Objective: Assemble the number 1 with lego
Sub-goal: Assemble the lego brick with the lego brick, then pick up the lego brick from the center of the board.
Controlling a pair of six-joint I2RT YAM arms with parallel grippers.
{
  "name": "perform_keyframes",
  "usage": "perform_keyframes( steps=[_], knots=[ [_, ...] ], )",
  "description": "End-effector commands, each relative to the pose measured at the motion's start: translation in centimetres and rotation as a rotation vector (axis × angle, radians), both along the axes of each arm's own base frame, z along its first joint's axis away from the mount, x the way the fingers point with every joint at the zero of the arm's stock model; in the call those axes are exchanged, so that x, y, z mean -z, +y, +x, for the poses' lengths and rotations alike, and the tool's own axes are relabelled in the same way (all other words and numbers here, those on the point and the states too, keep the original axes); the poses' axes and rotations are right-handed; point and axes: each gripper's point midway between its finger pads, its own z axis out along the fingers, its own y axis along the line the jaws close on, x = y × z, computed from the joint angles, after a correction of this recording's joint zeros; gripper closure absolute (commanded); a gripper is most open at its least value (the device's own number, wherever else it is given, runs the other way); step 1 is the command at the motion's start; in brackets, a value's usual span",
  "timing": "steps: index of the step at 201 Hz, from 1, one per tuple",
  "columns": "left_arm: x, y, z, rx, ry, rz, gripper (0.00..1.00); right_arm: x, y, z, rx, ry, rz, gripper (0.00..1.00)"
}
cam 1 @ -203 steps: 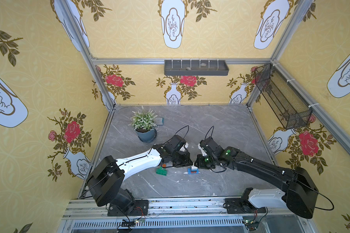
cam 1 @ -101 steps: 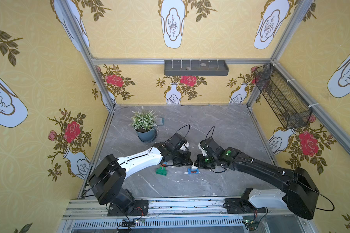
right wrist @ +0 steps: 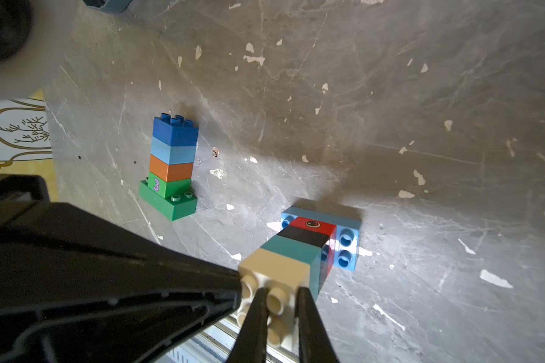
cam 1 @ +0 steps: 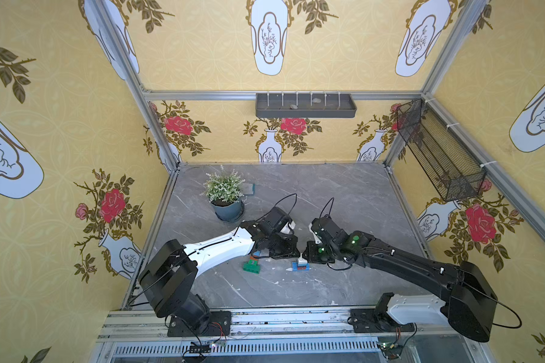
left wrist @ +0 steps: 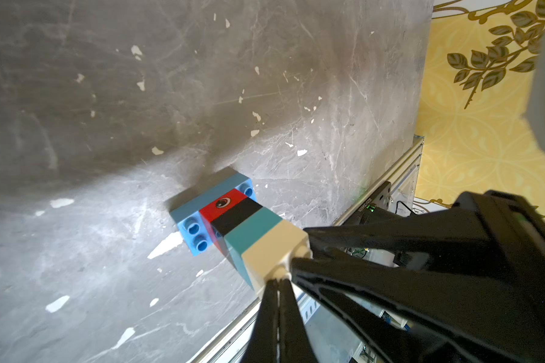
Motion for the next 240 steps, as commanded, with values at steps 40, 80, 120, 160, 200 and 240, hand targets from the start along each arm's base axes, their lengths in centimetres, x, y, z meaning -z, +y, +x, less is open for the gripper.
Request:
perform_keyframes(
  steps=[40, 80, 120, 160, 200, 240],
  knots=[
    [3.9, 2.8, -1.8, 0.004, 0.057, 0.177, 0.96, 3.4, -3.0, -2.4, -0.023, 0.092, -0.164, 0.88],
    [1.1, 2.4, -0.9, -0.015, -0.031, 0.129, 0.79, -0.6, -1.6, -0.5, -0.020, -0.002, -0.103, 0.66],
    [-4.3, 2.8, 0.9, -0.055, -0.214, 0.062, 0.66, -6.2, -0.4, 1.6, -0.018, -0.161, -0.006, 0.36],
    [-8.9, 4.2, 2.7, -0.113, -0.459, -0.038, 0.58, -7.5, -1.5, 2.0, 0.015, -0.255, 0.035, 0.32],
    [-11.8, 3.7, 1.5, 0.106, -0.903, -0.206, 0.54, -7.4, -2.4, 2.5, 0.002, -0.344, 0.010, 0.32],
    [-11.0, 1.7, -2.3, 0.464, -1.125, -0.331, 0.41, -9.3, -3.8, 3.8, 0.010, -0.440, 0.035, 0.32]
  ],
)
